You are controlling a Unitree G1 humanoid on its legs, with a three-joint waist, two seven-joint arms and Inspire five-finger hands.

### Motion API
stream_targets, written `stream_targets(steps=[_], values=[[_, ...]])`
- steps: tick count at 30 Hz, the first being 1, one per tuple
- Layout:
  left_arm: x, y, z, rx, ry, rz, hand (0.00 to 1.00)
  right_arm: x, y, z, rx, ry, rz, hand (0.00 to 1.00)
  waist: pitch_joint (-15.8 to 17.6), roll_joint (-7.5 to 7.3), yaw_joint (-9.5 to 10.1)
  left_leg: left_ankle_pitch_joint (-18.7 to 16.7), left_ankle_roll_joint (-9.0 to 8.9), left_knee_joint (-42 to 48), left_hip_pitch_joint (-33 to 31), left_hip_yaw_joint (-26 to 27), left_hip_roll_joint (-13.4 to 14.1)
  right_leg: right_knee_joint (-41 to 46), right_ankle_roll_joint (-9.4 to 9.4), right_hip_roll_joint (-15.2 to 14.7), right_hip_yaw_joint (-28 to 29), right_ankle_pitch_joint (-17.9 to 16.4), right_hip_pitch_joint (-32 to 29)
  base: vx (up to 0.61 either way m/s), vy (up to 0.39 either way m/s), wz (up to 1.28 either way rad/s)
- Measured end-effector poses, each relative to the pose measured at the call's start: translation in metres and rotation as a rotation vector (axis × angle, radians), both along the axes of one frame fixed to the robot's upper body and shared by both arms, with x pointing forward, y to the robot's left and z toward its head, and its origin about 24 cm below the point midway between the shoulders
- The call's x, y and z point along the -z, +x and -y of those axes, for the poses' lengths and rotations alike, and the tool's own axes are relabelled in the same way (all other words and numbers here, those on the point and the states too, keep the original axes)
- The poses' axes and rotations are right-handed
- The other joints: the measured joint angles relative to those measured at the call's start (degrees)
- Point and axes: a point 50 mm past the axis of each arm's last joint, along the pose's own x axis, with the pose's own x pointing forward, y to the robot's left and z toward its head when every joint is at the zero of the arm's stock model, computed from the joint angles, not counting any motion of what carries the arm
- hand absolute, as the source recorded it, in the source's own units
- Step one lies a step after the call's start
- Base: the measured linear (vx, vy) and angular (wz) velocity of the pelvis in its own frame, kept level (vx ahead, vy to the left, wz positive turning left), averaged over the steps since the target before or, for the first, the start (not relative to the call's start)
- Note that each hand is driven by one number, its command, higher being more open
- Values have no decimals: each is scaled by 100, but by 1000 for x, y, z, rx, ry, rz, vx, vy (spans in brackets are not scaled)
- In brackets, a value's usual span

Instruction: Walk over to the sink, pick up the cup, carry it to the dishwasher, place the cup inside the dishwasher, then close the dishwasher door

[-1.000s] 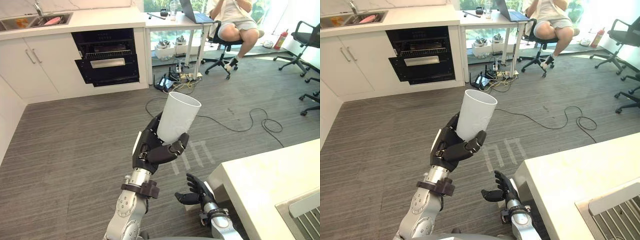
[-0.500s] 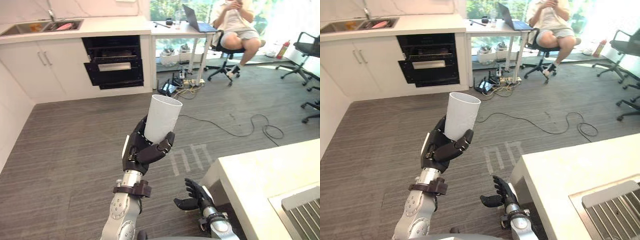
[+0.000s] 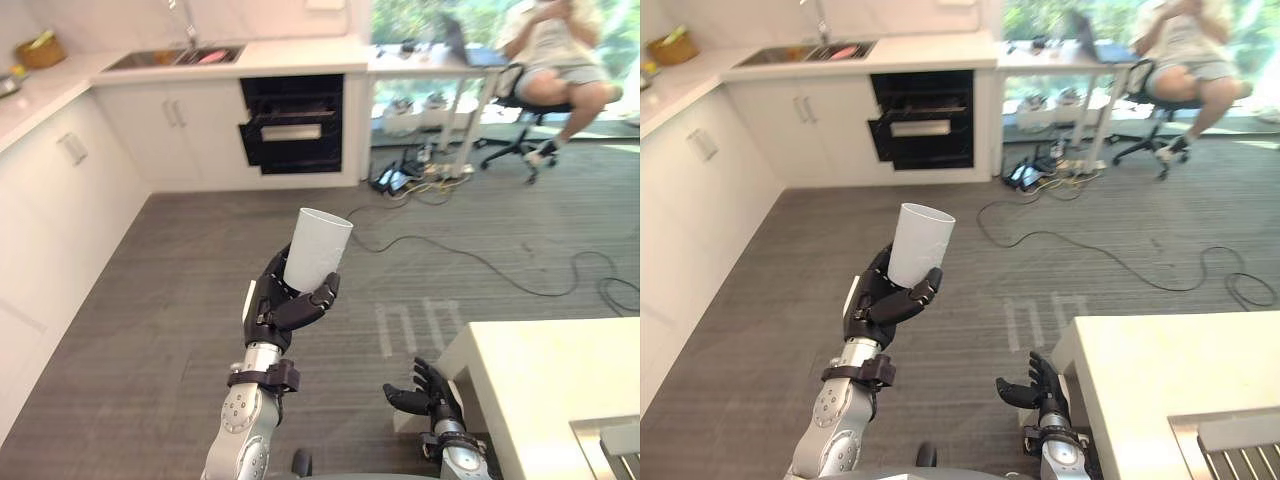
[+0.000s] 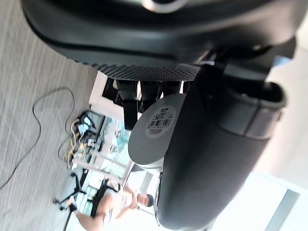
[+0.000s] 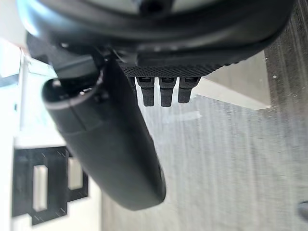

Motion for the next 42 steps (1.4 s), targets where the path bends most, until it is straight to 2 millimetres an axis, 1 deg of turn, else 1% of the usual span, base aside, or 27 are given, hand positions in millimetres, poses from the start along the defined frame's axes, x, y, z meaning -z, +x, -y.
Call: stream_targets(steps=[2, 4, 7, 9, 10, 11, 12, 13, 14, 15, 16, 21, 22, 23, 25, 26, 27, 28, 29, 30, 33, 36, 37, 38, 39, 40, 42], values=[[-2, 1, 3, 3, -14, 6, 30, -12, 21, -1, -18, -9, 75, 90, 97, 35, 158, -533, 98, 1324, -411, 1382, 493, 150, -55, -119, -457, -82, -46, -77, 56, 105], [-2, 0, 6, 9, -20, 4, 30, -26, 38, -3, -32, -8, 150, 90, 56, 110, 238, -744, 39, 1550, -252, 1791, 609, 374, 40, -143, -690, -278, -27, 0, 65, 77], [-2, -1, 7, 25, -16, 6, 30, -44, 61, -11, -55, 1, 258, 90, 70, 19, 331, -672, 75, 1254, -204, 1640, 331, 619, 219, -412, -897, -423, -33, 39, 58, 51], [-1, -2, 10, 41, -17, 4, 30, -49, 68, -16, -70, 6, 286, 90, 122, -81, 339, -914, 173, 1417, -134, 1505, 51, 1247, 438, -870, -1077, -726, 26, 144, 143, 48], [-1, -3, 12, 48, -21, 1, 30, -49, 68, -16, -74, 3, 284, 90, 129, -96, 343, -954, 177, 1446, -99, 1463, -33, 1535, 461, -1033, -1045, -772, 0, 163, 143, 49], [0, -4, 16, 61, -27, -4, 30, -48, 68, -15, -85, -4, 277, 90, 156, -141, 326, -1037, 238, 1465, 4, 1385, -182, 2290, 450, -1338, -816, -788, -164, 204, 148, 54], [-1, -5, 17, 76, -25, 3, 30, -47, 68, -16, -93, -13, 272, 90, 157, -142, 285, -1109, 316, 1447, 132, 1228, -358, 3113, 234, -1618, -370, -671, -444, 239, 154, 68], [-1, -5, 18, 79, -24, 3, 30, -46, 67, -16, -95, -13, 267, 90, 175, -171, 227, -1131, 348, 1431, 199, 1117, -421, 3511, 65, -1685, -53, -557, -616, 303, 151, 85], [0, -5, 17, 82, -18, 0, 30, -45, 66, -19, -96, -6, 258, 90, 179, -192, 144, -1202, 413, 1417, 280, 900, -461, 3791, 32, -1541, 560, -691, -853, 250, 95, 76], [0, -6, 17, 83, -16, -1, 30, -45, 66, -20, -101, -2, 256, 90, 176, -197, 119, -1239, 443, 1398, 314, 811, -461, 3792, 37, -1404, 812, -774, -978, 243, 67, 83], [1, -6, 14, 78, -6, -3, 30, -45, 66, -26, -127, 5, 260, 90, 168, -213, 121, -1195, 356, 1218, 457, 636, -487, 3555, 28, -1083, 1316, -905, -1275, 198, 48, 56], [0, -5, 16, 91, -4, 1, 30, -45, 66, -31, -161, 7, 259, 90, 165, -215, 54, -1213, 189, 819, 877, 54, -525, 2285, 138, -426, 2029, -840, -2017, 283, -28, 65], [0, -5, 17, 95, -3, 1, 30, -45, 65, -29, -156, 5, 261, 90, 147, -249, 15, -1305, 53, 872, 939, -144, -563, 1914, 110, -342, 2215, -615, -2105, 490, -201, 111], [1, -5, 18, 102, 1, -2, 30, -44, 59, -28, -147, 6, 256, 90, 102, -318, -93, -1469, -59, 1024, 981, -339, -623, 1813, 40, -372, 2236, 44, -2008, 387, -181, 114], [3, -6, 21, 107, -7, -13, 30, -42, 52, -25, -143, -1, 241, 90, 43, -170, -37, -1720, -301, 1404, 934, -418, -423, 1798, -26, -263, 1968, -113, -1776, 350, -170, 68], [3, -7, 22, 110, -13, -14, 30, -43, 49, -25, -142, 2, 245, 90, 79, -127, -10, -1823, -458, 2066, 744, -264, -208, 1632, -100, -119, 1799, -186, -1506, 352, -203, 33], [3, -7, 21, 104, -15, -13, 30, -49, 47, -26, -142, 6, 270, 90, 128, -107, 35, -1848, -519, 3137, 386, -36, 67, 1445, -167, 65, 1701, -227, -1192, 348, -205, 22], [3, -7, 21, 103, -19, -12, 30, -53, 46, -28, -148, 8, 290, 90, 176, -86, 78, -1816, -533, 3698, 199, 101, 246, 1360, -217, 175, 1696, -257, -1019, 332, -177, -10], [2, -11, 18, 92, -25, -13, 30, -62, 46, -31, -157, 12, 332, 90, 242, -77, 140, -1842, -480, 4586, -43, 387, 672, 1238, -334, 374, 1710, -332, -697, 309, -121, -30], [4, -13, 17, 96, -31, -19, 30, -69, 47, -33, -148, 21, 370, 90, 229, -121, 196, -1964, -416, 4848, -213, 555, 869, 1155, -389, 426, 1755, -419, -500, 294, -94, -30], [4, -14, 18, 108, -45, -20, 30, -79, 55, -30, -133, 13, 432, 90, 232, -148, 223, -2183, -365, 4145, -655, 556, 807, 957, -392, 361, 1888, -583, -290, 251, 8, -15], [4, -14, 18, 110, -45, -20, 30, -74, 54, -29, -135, 10, 405, 90, 260, -192, 258, -2060, -485, 3135, -868, 286, 394, 832, -206, 142, 1985, -691, -67, 317, 184, -13], [4, -14, 17, 105, -43, -19, 30, -67, 54, -29, -139, 8, 377, 90, 254, -177, 292, -1771, -554, 2453, -892, 178, 239, 831, -43, 48, 2085, -780, 1, 330, 249, -43], [5, -14, 15, 97, -40, -21, 30, -60, 52, -28, -138, 7, 342, 90, 227, -155, 347, -1005, -502, 2139, -772, 214, 188, 890, 134, -10, 2256, -921, 73, 352, 271, -52], [5, -13, 14, 96, -34, -21, 30, -56, 51, -29, -140, 12, 321, 90, 217, -204, 377, -956, -322, 2197, -712, 328, 117, 923, 207, -94, 2355, -1000, 120, 479, 353, -49], [4, -11, 10, 82, -29, -14, 30, -53, 48, -32, -146, 24, 306, 90, 187, -282, 366, -1287, -164, 2494, -786, 454, 56, 922, 241, -230, 2571, -1028, 135, 405, 304, -34], [2, -9, 9, 84, -20, -6, 30, -54, 49, -36, -153, 35, 309, 90, 222, -354, 380, -1576, -81, 2650, -746, 607, -7, 1279, 333, -338, 2752, -1080, 9, 344, 265, -29]])
